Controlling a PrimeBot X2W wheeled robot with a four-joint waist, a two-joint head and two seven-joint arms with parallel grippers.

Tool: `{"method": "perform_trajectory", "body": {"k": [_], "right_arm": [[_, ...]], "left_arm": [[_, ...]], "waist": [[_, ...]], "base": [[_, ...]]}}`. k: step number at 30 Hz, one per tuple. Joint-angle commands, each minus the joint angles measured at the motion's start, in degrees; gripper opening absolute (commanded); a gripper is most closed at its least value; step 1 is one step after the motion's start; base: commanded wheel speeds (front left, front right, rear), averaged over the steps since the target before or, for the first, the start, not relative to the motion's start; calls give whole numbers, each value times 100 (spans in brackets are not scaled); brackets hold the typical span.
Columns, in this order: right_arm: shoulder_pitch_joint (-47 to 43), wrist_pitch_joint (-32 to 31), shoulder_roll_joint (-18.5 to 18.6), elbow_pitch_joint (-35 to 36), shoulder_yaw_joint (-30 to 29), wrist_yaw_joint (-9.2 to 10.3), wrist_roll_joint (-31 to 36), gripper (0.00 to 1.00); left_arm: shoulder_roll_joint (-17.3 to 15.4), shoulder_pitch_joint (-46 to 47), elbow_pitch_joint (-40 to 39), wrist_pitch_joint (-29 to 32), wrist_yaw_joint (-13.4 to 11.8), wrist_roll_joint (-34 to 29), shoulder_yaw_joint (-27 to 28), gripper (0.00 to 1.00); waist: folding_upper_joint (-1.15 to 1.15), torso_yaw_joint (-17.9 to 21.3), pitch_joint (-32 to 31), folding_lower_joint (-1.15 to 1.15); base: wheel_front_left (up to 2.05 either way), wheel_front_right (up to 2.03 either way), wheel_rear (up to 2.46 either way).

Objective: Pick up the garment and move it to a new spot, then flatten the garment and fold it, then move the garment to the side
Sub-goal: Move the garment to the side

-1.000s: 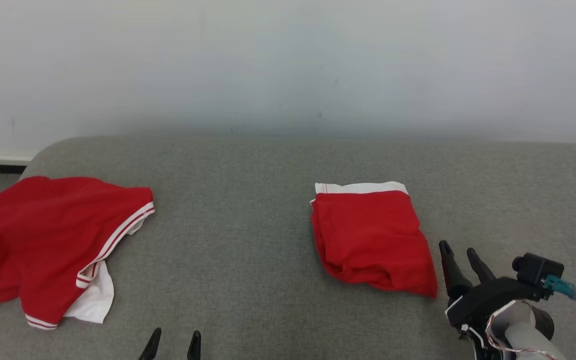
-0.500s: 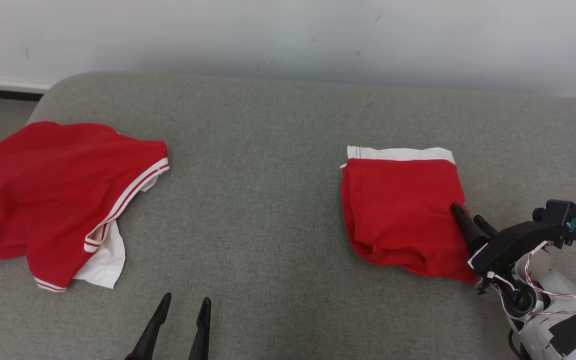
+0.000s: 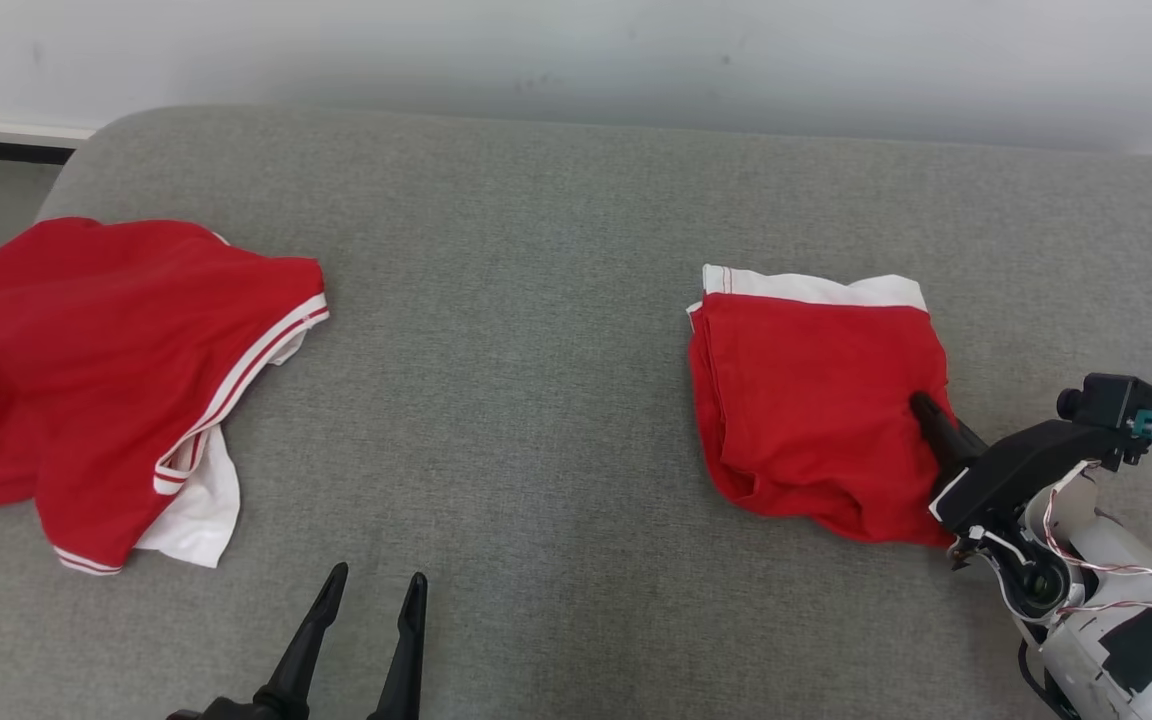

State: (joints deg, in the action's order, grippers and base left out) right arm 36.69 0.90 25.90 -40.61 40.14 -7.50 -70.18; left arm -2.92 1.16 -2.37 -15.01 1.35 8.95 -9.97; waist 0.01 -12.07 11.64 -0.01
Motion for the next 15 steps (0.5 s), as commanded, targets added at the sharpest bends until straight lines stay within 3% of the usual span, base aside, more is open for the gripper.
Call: {"method": "perform_trajectory", "body": {"k": [1, 7, 15], "right_arm": [[41, 72, 90, 24, 88, 2, 3, 0], [219, 294, 254, 117, 382, 1, -21, 0], [451, 626, 400, 186, 721, 1, -59, 0]], "left_arm": [[2, -8, 13, -16, -3, -8, 24, 100], [2, 46, -6, -16, 89, -109, 100, 100], [-8, 156, -91, -16, 261, -317, 271, 100]], "waist": [[-1, 83, 12, 1], [-1, 435, 107, 1], [-1, 1197, 327, 1]], "base": [[0, 0, 0], [0, 0, 0], [0, 0, 0]]}}
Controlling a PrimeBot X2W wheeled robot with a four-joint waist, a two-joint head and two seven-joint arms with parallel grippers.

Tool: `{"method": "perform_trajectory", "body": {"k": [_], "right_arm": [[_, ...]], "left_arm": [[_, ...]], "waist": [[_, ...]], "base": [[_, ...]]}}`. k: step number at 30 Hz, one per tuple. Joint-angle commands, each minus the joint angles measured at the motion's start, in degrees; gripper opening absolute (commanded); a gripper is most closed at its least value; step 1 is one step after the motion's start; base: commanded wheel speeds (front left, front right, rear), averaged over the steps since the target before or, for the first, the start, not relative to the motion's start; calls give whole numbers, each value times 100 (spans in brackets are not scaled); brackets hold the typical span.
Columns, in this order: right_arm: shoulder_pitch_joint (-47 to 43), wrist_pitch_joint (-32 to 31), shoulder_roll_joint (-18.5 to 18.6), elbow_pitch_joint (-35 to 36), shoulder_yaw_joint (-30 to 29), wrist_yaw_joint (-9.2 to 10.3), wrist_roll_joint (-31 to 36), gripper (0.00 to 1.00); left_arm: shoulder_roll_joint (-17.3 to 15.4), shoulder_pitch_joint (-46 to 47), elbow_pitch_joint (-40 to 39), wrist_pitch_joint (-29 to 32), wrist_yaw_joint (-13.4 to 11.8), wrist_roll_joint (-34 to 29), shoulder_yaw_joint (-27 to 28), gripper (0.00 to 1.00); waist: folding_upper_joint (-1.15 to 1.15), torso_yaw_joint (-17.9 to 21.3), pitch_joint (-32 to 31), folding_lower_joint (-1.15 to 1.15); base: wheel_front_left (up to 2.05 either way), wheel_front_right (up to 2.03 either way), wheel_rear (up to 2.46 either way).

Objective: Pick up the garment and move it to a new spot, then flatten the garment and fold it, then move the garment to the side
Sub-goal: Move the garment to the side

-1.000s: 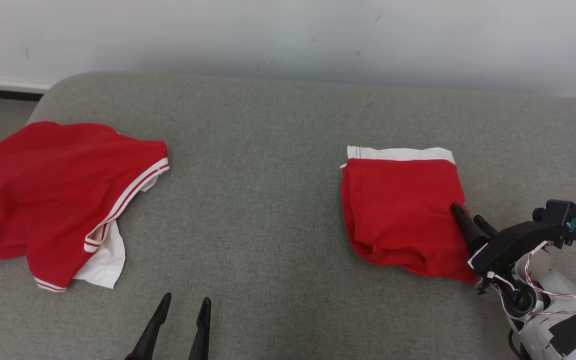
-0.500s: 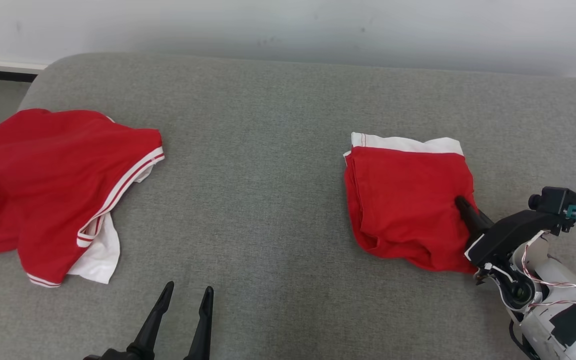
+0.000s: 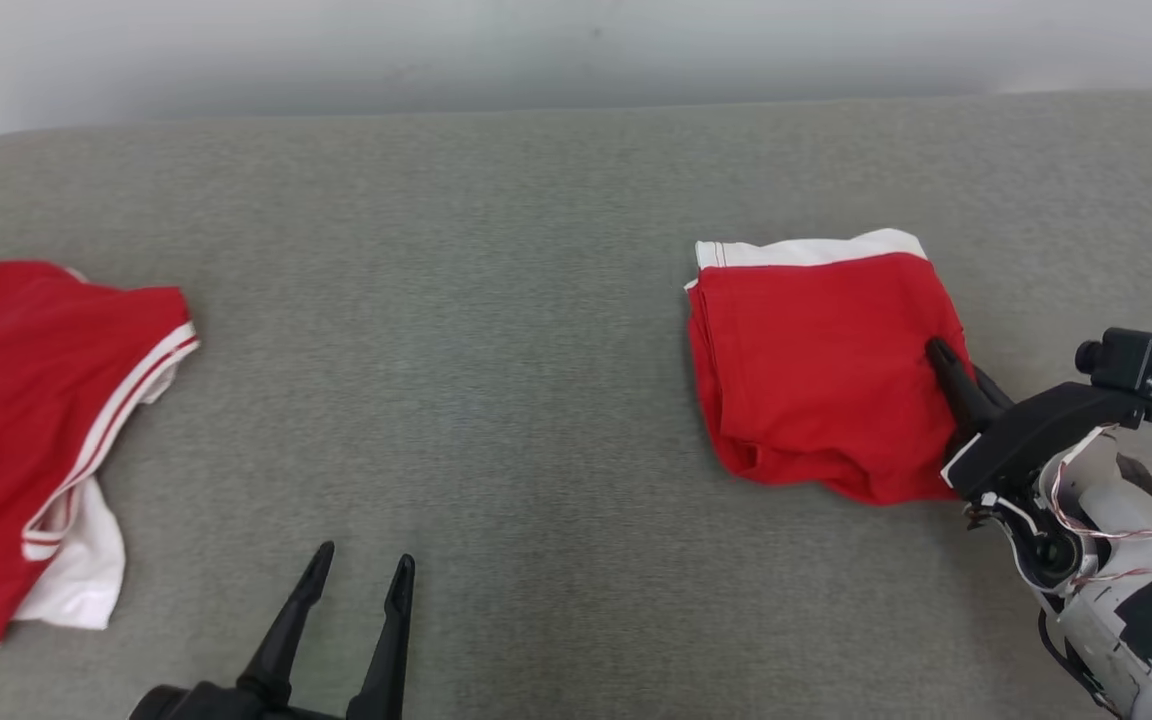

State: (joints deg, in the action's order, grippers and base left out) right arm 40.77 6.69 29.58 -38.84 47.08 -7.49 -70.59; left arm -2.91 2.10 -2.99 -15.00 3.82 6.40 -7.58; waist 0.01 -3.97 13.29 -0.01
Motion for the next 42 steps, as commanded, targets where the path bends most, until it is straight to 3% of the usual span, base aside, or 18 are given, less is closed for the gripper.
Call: {"method": "perform_trajectory", "body": {"k": [1, 12, 20, 25, 42], "right_arm": [[68, 64, 31, 13, 67, 0, -38, 0], [165, 529, 85, 49, 277, 0, -274, 0], [267, 767, 163, 6, 304, 0, -339, 0], [604, 832, 254, -76, 320, 0, -122, 0], [2189, 850, 1195, -761, 720, 0, 1393, 0]], "left_arm": [[-16, 60, -40, -16, 33, -91, 59, 100], [-207, 198, -142, -16, 216, -273, 62, 100], [-420, 306, -223, -16, 286, -362, -6, 100], [-576, 507, -324, -16, 312, -429, -174, 100], [-952, 1123, -930, 1, 341, -290, -610, 100]], "waist": [[-1, 500, 194, 1], [-1, 1493, 524, 1], [-1, 1932, 845, 1], [-1, 1996, 1173, 1], [-1, 1642, 2158, 1]], "base": [[0, 0, 0], [0, 0, 0], [0, 0, 0], [0, 0, 0], [0, 0, 0]]}}
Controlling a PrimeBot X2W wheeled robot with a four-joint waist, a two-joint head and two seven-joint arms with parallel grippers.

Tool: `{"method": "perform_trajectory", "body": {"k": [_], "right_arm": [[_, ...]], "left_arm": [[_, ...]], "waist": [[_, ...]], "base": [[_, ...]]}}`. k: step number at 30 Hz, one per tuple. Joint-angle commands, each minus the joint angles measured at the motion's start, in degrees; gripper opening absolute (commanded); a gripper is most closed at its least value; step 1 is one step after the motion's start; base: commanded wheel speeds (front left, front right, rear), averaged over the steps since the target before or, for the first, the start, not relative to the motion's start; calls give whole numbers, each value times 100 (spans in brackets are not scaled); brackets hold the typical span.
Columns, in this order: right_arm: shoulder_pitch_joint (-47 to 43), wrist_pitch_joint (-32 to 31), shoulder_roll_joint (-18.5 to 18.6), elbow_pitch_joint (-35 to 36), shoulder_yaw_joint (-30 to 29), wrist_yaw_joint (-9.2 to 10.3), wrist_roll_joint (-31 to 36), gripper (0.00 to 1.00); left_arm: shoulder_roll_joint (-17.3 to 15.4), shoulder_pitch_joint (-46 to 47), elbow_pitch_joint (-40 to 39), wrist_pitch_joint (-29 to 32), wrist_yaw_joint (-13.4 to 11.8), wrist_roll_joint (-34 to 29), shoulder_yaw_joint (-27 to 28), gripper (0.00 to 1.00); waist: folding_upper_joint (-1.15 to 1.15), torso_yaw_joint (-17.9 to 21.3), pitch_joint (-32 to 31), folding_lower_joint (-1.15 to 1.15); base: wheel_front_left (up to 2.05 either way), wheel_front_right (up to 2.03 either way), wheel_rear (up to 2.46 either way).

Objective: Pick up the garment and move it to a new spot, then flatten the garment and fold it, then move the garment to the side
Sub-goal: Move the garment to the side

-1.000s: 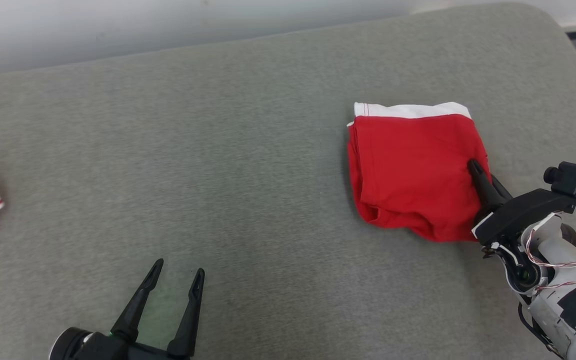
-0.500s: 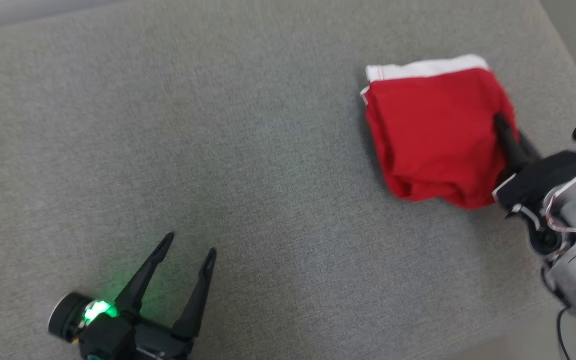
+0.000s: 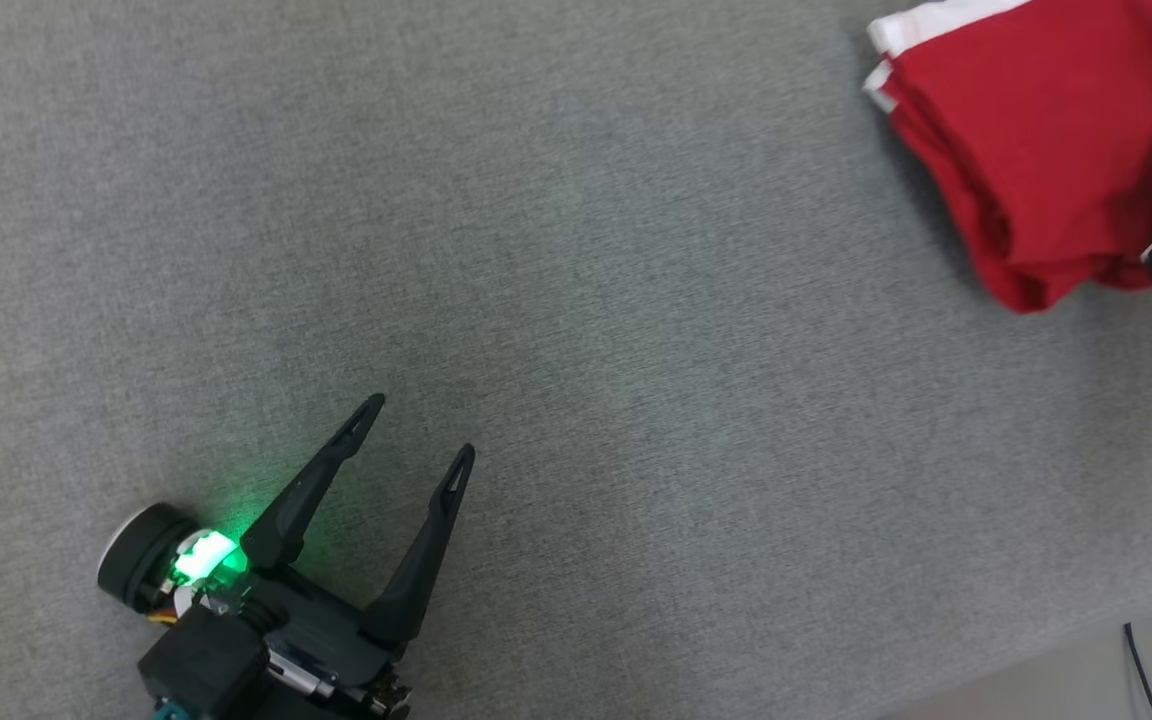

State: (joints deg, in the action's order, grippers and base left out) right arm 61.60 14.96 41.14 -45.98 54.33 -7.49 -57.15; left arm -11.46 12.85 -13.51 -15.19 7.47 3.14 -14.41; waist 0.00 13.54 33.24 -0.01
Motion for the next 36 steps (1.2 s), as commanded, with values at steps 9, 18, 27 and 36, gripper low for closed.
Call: {"method": "perform_trajectory", "body": {"k": [9, 18, 27, 36], "right_arm": [[462, 12, 323, -468, -111, 0, 324, 0], [533, 16, 539, -850, -250, 0, 638, 17], [888, 21, 350, -1321, -1570, 0, 2324, 100], [-826, 22, -801, 201, -3772, 0, 3943, 100]], "left_arm": [[-178, 134, 177, 34, -33, 102, 98, 100], [-172, 142, 202, 37, -71, 137, 30, 100], [-95, 117, 227, 19, -105, 187, -59, 100], [259, -121, 520, 11, -355, 495, 174, 100]], "waist": [[0, -208, 231, 1], [0, -321, 177, 1], [0, -386, -116, 1], [0, -526, -964, 1]], "base": [[0, 0, 0], [0, 0, 0], [0, 0, 0], [0, 0, 0]]}}
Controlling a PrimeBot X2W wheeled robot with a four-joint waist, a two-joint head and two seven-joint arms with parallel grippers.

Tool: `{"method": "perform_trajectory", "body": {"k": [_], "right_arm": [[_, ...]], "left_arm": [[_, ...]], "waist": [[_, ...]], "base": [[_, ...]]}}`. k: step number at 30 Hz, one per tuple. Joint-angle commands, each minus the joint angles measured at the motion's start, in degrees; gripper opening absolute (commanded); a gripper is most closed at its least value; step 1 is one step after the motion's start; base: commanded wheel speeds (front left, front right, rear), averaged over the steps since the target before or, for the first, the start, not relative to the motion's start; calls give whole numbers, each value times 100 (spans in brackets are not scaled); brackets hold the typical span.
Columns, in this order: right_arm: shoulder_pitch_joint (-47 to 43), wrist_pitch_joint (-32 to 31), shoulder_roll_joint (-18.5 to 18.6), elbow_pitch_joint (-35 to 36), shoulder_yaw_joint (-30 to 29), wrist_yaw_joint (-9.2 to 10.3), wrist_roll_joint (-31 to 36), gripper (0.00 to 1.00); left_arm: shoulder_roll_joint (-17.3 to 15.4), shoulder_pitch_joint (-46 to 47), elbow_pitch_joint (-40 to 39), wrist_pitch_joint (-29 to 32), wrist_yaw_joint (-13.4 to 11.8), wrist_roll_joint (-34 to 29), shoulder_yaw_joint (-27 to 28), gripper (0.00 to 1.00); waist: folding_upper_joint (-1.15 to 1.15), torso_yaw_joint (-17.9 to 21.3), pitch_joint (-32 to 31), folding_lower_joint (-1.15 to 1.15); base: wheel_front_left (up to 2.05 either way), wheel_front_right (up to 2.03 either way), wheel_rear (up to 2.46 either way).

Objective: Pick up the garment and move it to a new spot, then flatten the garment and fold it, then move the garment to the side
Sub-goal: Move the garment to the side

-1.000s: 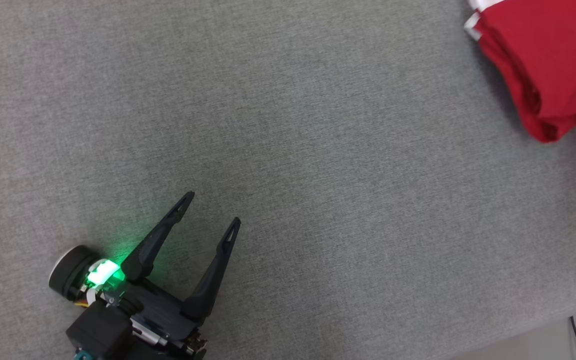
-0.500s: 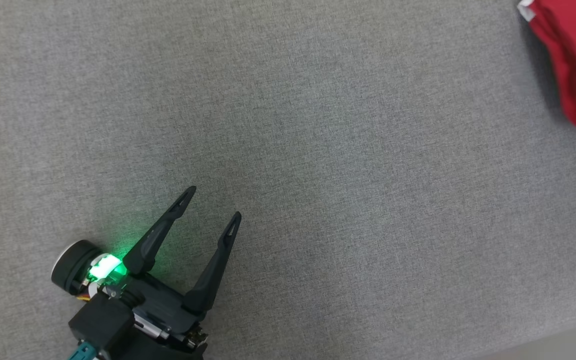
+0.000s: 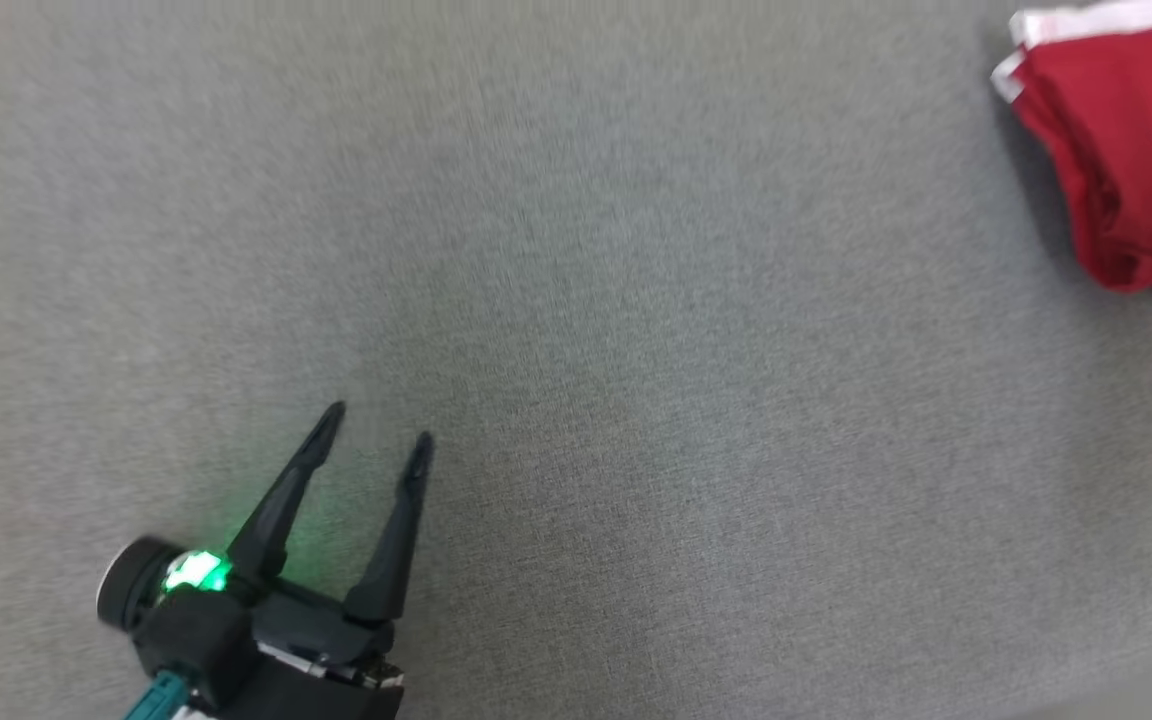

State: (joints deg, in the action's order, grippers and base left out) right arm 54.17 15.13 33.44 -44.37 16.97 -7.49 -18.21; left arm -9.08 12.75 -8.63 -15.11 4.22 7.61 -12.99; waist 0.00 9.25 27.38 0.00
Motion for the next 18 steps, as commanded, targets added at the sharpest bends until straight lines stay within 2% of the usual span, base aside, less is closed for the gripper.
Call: {"method": "perform_trajectory", "body": {"k": [1, 5, 8, 13, 18], "right_arm": [[-283, 5, -194, 192, -159, 0, 158, 100], [-918, 4, -724, 654, -392, 0, 489, 100], [-1315, 6, -999, 843, -320, 0, 633, 100], [-1769, 6, -1295, 1045, -45, 0, 711, 100], [-2103, 6, -1472, 1218, 144, 0, 708, 100]], "left_arm": [[81, -171, 79, 4, -69, 137, 107, 100], [191, -319, 242, 3, -228, 280, 403, 100], [255, -437, 378, 3, -337, 301, 581, 100], [357, -645, 632, 3, -562, 307, 845, 100], [433, -820, 799, 2, -560, 380, 954, 100]], "waist": [[0, -116, -483, 0], [0, -223, -883, 0], [0, -337, -1163, 0], [0, -484, -1582, 0], [0, -575, -1904, 0]], "base": [[0, 0, 0], [0, 0, 0], [0, 0, 0], [0, 0, 0], [0, 0, 0]]}}
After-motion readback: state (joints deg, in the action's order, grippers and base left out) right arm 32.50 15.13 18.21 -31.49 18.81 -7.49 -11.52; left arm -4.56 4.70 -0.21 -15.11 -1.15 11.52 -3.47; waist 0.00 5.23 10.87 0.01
